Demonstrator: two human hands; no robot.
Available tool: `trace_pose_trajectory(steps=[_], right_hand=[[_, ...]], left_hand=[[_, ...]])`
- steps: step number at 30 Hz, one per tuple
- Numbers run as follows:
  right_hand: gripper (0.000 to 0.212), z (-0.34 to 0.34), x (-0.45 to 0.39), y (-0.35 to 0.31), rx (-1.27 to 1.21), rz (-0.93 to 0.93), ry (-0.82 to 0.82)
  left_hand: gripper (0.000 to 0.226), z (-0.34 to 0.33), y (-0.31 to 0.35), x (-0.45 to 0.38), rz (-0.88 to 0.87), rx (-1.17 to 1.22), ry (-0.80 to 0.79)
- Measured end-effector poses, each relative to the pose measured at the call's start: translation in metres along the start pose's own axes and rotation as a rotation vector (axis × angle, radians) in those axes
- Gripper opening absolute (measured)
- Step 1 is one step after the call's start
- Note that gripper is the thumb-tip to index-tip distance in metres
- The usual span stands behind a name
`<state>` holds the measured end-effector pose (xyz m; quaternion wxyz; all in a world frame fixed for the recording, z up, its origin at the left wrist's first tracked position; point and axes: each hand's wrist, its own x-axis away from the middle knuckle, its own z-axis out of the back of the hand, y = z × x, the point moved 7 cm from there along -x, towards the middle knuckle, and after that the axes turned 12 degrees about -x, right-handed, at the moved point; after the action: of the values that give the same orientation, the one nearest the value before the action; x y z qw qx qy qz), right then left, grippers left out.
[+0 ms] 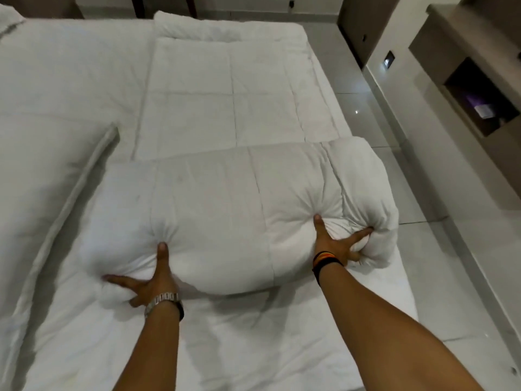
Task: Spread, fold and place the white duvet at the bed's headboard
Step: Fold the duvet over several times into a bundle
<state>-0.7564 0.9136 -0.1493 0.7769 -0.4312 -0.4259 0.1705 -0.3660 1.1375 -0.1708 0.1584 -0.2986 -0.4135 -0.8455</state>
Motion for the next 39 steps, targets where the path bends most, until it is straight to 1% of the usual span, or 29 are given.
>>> trace_pose_trajectory(steps=[2,4,6,9,12,16,19,25,27,29,31,33,35,37,39], right_hand=[[0.145,-0.005,-0.007,0.004,-0.024,0.022,0.022],[0.138,-0.007,-0.012,0.008,-0.063,0.046,0.018],[0.133,-0.003,-0.015,0.009,-0.093,0.067,-0.007],[0.128,0.023,-0.012,0.012,-0.107,0.086,-0.044],[0.125,0.057,0.004,0.011,-0.145,0.100,-0.073],[0.125,0.107,0.038,0.013,-0.171,0.087,-0.117],[0.125,0.163,0.073,0.033,-0.159,0.067,-0.145],[0.124,0.308,0.146,0.098,-0.079,0.016,-0.162],[0.123,0.348,0.168,0.113,-0.049,0.015,-0.143],[0.122,0.375,0.186,0.116,-0.034,0.014,-0.135],[0.122,0.381,0.198,0.105,-0.060,0.028,-0.135],[0.123,0.367,0.205,0.078,-0.121,0.048,-0.161],[0.122,0.337,0.205,0.040,-0.175,0.078,-0.195],[0.119,0.299,0.201,-0.012,-0.225,0.180,-0.257],[0.117,0.249,0.191,-0.072,-0.280,0.293,-0.363]], left_hand=[[0.166,-0.006,-0.006,-0.012,0.013,-0.011,-0.005],[0.172,-0.015,-0.005,-0.021,-0.009,0.062,-0.029],[0.167,-0.021,-0.001,-0.024,-0.022,0.117,-0.055],[0.154,-0.009,-0.011,-0.020,-0.060,0.129,-0.042],[0.147,0.017,-0.027,0.003,-0.062,0.191,-0.041],[0.143,0.067,-0.037,0.048,-0.088,0.238,-0.029],[0.141,0.121,-0.074,0.088,-0.074,0.190,-0.002],[0.138,0.234,-0.193,0.164,-0.025,0.068,0.047],[0.139,0.261,-0.230,0.184,0.016,0.042,0.040],[0.139,0.280,-0.250,0.200,0.052,0.043,0.040],[0.139,0.288,-0.241,0.208,0.047,0.086,0.044],[0.133,0.288,-0.206,0.212,-0.018,0.187,0.058],[0.124,0.279,-0.153,0.213,-0.179,0.281,0.054],[0.109,0.268,-0.084,0.217,-0.419,0.359,0.024],[0.080,0.249,-0.003,0.216,-0.632,0.429,-0.072]])
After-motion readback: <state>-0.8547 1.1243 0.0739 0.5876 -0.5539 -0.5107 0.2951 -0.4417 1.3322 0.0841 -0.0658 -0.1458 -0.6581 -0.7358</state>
